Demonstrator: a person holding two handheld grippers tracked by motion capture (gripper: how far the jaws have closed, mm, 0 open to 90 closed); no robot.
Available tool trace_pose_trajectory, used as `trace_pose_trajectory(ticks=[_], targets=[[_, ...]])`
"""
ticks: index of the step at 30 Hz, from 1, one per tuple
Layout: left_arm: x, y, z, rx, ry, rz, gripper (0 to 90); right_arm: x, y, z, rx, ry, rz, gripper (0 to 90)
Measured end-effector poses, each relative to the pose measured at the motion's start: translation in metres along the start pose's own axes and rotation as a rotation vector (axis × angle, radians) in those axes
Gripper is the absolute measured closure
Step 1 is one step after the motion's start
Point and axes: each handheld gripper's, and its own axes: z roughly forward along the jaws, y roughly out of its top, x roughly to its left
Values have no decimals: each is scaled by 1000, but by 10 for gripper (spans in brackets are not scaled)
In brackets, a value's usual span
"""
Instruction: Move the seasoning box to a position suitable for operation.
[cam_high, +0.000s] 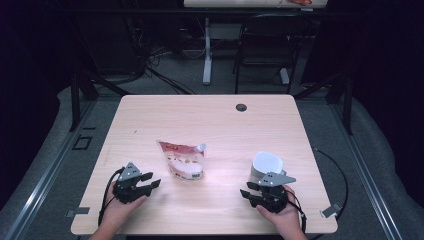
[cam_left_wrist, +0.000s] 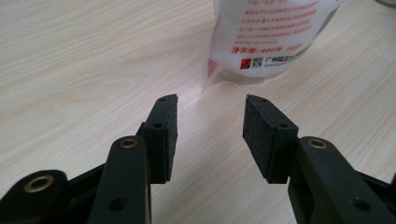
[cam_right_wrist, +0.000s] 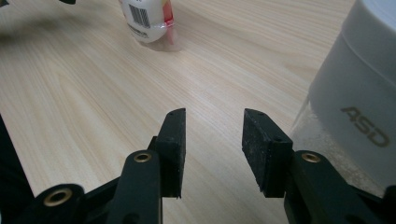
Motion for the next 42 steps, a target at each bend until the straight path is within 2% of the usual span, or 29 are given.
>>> trace_pose_trajectory(ticks=[4, 5, 14, 21, 29, 37, 42], targets=[[-1, -1, -3, -1, -7, 2, 552, 2, 0, -2, -6, -19, -15, 601], [-1, -1, -3, -3, -4, 16, 552, 2, 1, -2, -9, -24, -21, 601], [0, 0, -4, -8, -3, 14, 545, 3, 0, -1, 7, -22, -37, 589], [0, 0, -5, -16, -6, 8, 539, 5, 0, -4, -3, -29, -53, 582], [2, 0, -6, -20, -2, 2, 538, 3, -1, -6, -14, -43, -38, 576], [2, 0, -7, -21, 1, -3, 535, 6, 0, -16, -38, -76, -59, 578], [2, 0, -7, -28, -3, -7, 533, 3, -1, -23, -54, -94, -29, 583]])
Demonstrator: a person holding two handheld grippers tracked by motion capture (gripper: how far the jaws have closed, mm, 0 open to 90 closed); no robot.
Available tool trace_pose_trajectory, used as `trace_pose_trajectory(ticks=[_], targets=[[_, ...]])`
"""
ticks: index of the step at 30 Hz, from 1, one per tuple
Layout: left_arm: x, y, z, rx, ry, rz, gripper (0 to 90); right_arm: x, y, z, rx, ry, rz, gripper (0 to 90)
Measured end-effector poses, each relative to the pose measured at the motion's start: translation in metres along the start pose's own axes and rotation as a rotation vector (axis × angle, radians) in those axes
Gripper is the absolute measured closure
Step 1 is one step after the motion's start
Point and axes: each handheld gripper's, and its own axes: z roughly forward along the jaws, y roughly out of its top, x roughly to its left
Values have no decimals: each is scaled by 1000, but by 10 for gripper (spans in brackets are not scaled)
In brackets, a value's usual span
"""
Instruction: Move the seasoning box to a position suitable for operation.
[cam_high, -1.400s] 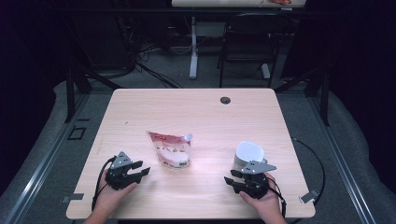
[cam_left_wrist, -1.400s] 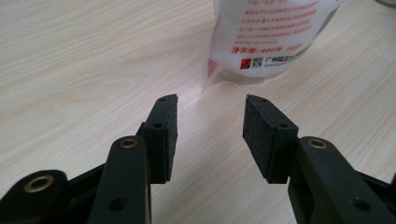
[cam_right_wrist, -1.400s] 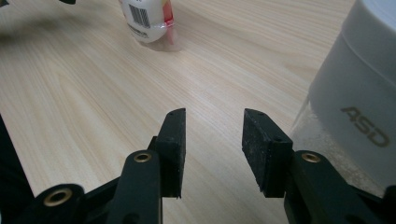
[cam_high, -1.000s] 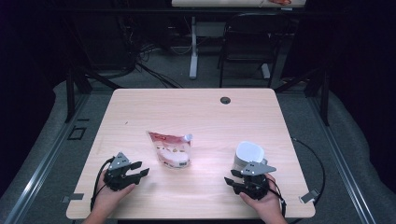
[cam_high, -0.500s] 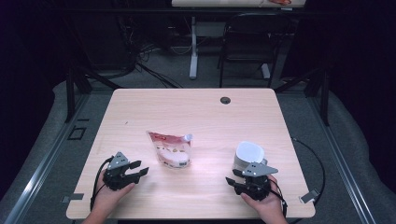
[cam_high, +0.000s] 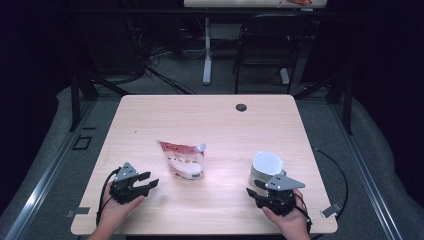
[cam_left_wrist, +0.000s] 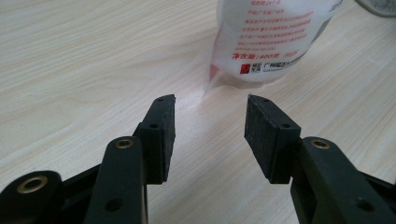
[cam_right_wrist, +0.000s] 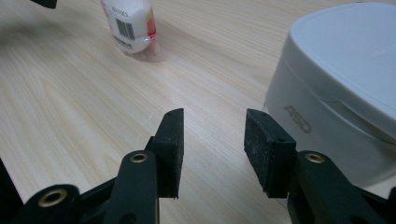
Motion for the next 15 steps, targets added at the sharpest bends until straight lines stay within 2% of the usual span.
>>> trace_pose_trajectory(ticks=[5, 8, 9, 10, 15], targets=[[1, 0, 0, 2, -3, 4, 534, -4, -1, -12, -12, -52, 16, 597], [1, 0, 0, -5, -2, 4, 533, -7, -4, -19, -35, -72, 59, 599], [1, 0, 0, -5, -2, 4, 533, -7, -4, -19, -35, -72, 59, 599], [0, 0, 0, -5, -2, 3, 533, -9, -6, -25, -50, -93, 77, 604], [1, 0, -1, -5, -4, 3, 531, -10, -11, -35, -76, -136, 99, 603]])
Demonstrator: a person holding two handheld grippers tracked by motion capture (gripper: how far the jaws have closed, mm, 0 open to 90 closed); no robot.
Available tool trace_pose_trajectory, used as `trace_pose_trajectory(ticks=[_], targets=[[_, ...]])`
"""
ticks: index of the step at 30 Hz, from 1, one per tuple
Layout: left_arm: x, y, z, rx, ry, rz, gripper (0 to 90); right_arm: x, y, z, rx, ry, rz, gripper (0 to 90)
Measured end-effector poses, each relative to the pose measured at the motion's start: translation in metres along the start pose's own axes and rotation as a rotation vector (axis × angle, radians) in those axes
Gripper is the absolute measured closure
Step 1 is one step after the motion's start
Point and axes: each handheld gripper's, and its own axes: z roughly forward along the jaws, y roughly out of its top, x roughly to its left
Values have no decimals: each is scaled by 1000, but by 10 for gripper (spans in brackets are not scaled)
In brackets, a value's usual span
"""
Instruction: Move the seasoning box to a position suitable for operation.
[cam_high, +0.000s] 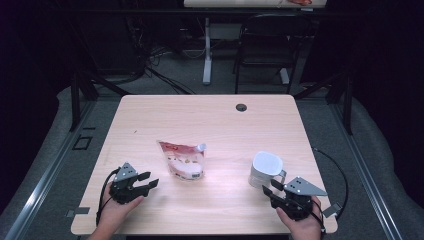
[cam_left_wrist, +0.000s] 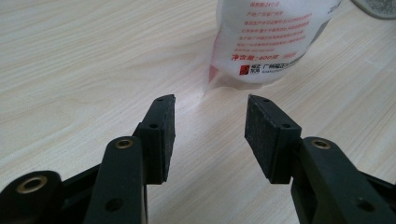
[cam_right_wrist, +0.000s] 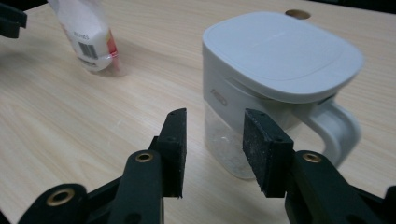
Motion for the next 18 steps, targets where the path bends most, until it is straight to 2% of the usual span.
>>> trace_pose_trajectory(ticks=[4, 9, 13, 18], targets=[[0, 0, 0, -1, -1, -3, 531, -2, -2, -6, -4, -67, -4, 595], [1, 0, 0, -3, -3, -10, 530, -10, -3, -10, 2, -137, 28, 618], [1, 0, 1, -1, -8, -9, 529, -15, -4, -12, 13, -193, 34, 622], [1, 0, 1, -2, -13, -8, 528, -24, -7, -6, 41, -221, 42, 623]])
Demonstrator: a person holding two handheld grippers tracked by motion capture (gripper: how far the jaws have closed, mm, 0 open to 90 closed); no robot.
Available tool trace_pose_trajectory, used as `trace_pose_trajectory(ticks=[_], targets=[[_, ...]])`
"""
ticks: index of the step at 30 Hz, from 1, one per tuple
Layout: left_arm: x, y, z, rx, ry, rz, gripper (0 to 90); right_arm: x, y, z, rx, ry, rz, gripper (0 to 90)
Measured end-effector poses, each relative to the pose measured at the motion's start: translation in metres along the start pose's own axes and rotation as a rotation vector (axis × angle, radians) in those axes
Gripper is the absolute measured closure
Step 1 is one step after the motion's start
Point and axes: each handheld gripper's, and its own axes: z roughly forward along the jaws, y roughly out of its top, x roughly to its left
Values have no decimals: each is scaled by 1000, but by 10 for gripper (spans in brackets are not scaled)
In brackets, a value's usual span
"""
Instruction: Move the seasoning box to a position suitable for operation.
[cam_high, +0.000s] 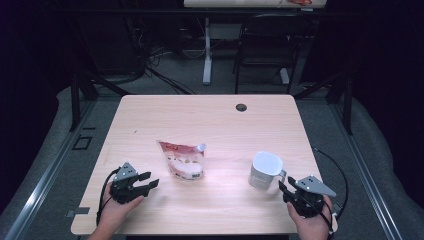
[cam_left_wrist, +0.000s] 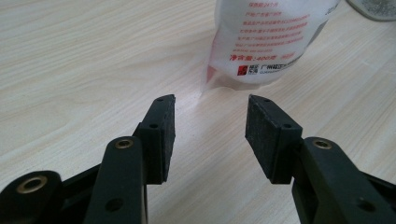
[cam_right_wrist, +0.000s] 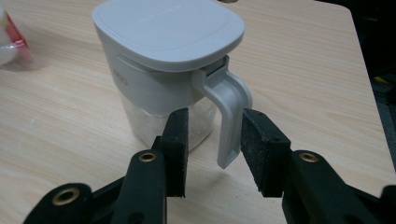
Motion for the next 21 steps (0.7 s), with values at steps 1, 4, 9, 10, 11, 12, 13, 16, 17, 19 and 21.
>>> trace_pose_trajectory(ticks=[1, 4, 9, 10, 11, 12, 13, 16, 17, 19, 21], targets=[[0, 0, 0, 0, 0, 0, 528, -1, 0, 1, 7, -4, -3, 624], [0, 0, 1, -2, 1, -2, 528, -2, 1, 6, 8, -16, -9, 623], [0, 0, 1, 0, -2, -6, 528, -3, 3, 14, 23, -32, -21, 627], [1, 0, 1, 0, -3, -6, 528, -3, 3, 16, 18, -27, -15, 634], [1, 0, 1, -1, -3, -6, 528, -3, 3, 17, 26, -27, -18, 636], [1, 0, 1, -1, -3, -6, 528, -2, 4, 18, 24, -26, -16, 644], [1, 0, 1, -1, -3, -7, 528, -2, 4, 19, 23, -26, -18, 644], [2, 0, 1, -5, -4, -6, 527, -1, 5, 21, 28, -36, -30, 658], [2, 0, 1, -5, -4, -6, 527, -1, 5, 22, 29, -40, -33, 664], [2, 0, 0, -6, -4, -8, 527, 0, 6, 21, 23, -50, -35, 674], [2, 0, 0, -6, -5, -12, 527, 0, 6, 19, 20, -59, -34, 675]])
